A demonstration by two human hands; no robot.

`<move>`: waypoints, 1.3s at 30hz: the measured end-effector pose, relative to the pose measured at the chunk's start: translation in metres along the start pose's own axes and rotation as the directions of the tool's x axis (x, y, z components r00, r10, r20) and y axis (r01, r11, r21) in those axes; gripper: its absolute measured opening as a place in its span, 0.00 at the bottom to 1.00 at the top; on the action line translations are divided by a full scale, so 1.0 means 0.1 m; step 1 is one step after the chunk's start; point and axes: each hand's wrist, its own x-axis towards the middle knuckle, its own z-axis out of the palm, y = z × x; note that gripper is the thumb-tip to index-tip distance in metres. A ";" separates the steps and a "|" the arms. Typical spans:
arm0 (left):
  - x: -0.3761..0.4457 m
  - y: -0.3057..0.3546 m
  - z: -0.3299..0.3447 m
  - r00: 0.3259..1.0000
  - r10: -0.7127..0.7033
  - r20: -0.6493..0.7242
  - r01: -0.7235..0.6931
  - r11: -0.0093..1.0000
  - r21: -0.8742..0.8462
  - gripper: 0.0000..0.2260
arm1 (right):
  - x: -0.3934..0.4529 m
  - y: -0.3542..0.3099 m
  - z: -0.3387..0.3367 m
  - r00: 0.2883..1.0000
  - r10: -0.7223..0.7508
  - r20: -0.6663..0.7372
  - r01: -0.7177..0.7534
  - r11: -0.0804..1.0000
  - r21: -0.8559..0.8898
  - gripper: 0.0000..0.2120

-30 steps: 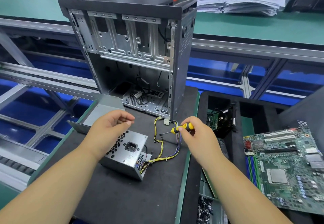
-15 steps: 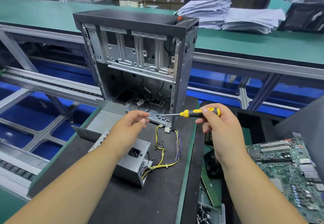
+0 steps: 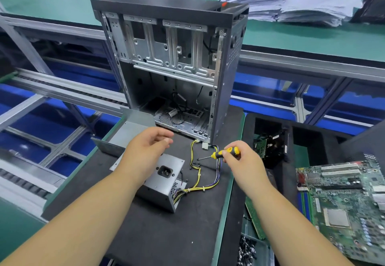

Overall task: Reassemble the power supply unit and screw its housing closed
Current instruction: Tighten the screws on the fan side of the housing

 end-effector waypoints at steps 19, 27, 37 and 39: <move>0.05 0.03 0.05 0.999 -0.022 0.025 0.023 0.999 -0.041 0.11 | -0.05 -0.29 -0.36 0.994 -0.056 -0.095 0.072 0.982 0.172 0.04; 0.08 0.23 0.36 0.954 -0.225 0.198 0.271 0.930 -0.249 0.07 | -0.25 -0.70 -0.75 0.976 -0.148 -0.163 0.199 0.907 0.371 0.03; -0.06 0.45 0.40 0.880 -0.338 0.334 0.475 0.636 -0.608 0.03 | -0.51 -0.90 -0.84 0.967 -0.205 -0.154 0.250 0.883 0.396 0.03; -0.08 0.44 0.37 0.882 -0.331 0.336 0.472 0.613 -0.633 0.02 | -0.55 -0.92 -0.82 0.965 -0.214 -0.152 0.258 0.881 0.398 0.03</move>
